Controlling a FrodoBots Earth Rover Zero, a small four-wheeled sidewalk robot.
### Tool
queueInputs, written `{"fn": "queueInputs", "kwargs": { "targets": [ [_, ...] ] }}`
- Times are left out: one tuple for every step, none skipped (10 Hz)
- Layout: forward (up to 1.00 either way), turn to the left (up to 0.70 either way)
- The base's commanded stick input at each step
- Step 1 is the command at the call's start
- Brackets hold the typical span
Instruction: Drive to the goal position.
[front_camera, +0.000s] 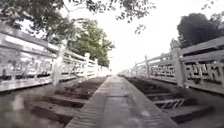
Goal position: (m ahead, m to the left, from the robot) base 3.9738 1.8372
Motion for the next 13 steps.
{"fn": "queueInputs", "kwargs": {
  "targets": [
    [0.7,-0.14],
    [0.7,-0.12],
    [0.7,-0.06],
    [0.7,0.0],
    [0.7,0.0],
    [0.7,0.0],
    [0.7,0.0],
    [0.7,0.0],
    [0.7,0.0],
    [0.7,0.0],
    [0.7,0.0],
    [0.7,0.0],
    [0.7,0.1]
  ]
}}
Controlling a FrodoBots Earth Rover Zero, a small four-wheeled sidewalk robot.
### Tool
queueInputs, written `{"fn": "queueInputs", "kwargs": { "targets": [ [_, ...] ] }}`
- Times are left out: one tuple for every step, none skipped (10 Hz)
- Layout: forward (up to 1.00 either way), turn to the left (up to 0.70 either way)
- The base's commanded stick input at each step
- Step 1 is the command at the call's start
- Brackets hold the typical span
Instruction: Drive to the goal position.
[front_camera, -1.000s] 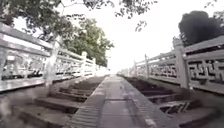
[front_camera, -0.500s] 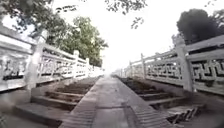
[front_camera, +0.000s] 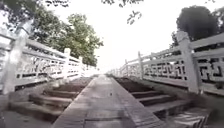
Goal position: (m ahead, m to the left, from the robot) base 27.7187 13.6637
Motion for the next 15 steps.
{"fn": "queueInputs", "kwargs": {
  "targets": [
    [0.7,0.14],
    [0.7,0.14],
    [0.7,0.11],
    [0.7,0.0],
    [0.7,0.0],
    [0.7,0.0],
    [0.7,0.0],
    [0.7,0.0],
    [0.7,0.0],
    [0.7,0.09],
    [0.7,0.1],
    [0.7,0.03],
    [0.7,0.0],
    [0.7,0.0],
    [0.7,0.0]
  ]
}}
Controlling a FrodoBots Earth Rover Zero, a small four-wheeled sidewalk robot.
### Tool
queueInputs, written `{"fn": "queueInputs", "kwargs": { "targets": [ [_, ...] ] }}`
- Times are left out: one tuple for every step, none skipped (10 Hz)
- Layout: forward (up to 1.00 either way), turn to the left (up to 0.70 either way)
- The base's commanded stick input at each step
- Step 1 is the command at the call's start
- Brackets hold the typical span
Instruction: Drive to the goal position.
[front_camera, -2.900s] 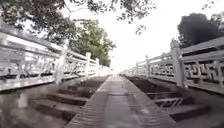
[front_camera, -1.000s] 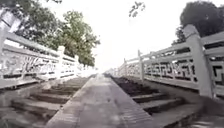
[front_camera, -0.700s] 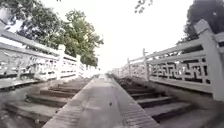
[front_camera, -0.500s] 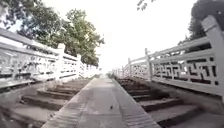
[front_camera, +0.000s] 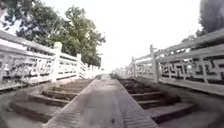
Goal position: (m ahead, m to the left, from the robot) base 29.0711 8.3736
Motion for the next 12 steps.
{"fn": "queueInputs", "kwargs": {
  "targets": [
    [0.7,0.0],
    [0.7,0.0],
    [0.7,0.0],
    [0.7,0.0],
    [0.7,0.0],
    [0.7,0.0],
    [0.7,0.0],
    [0.7,0.0],
    [0.7,0.0],
    [0.7,0.0],
    [0.7,0.0],
    [0.7,0.0]
  ]
}}
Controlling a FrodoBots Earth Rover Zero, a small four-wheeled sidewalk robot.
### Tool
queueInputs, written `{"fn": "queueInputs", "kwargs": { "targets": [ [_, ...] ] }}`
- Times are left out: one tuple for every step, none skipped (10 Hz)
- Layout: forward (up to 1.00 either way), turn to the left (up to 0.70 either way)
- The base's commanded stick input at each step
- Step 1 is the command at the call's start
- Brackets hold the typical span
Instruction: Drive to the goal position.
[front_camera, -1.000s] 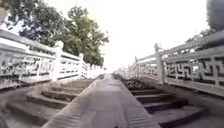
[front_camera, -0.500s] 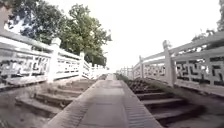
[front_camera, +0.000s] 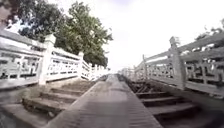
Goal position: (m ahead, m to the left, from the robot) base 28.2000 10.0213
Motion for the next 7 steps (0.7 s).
{"fn": "queueInputs", "kwargs": {
  "targets": [
    [0.7,0.0],
    [0.7,0.0],
    [0.7,0.0],
    [0.7,0.0],
    [0.7,0.0],
    [0.7,0.0],
    [0.7,0.0]
  ]
}}
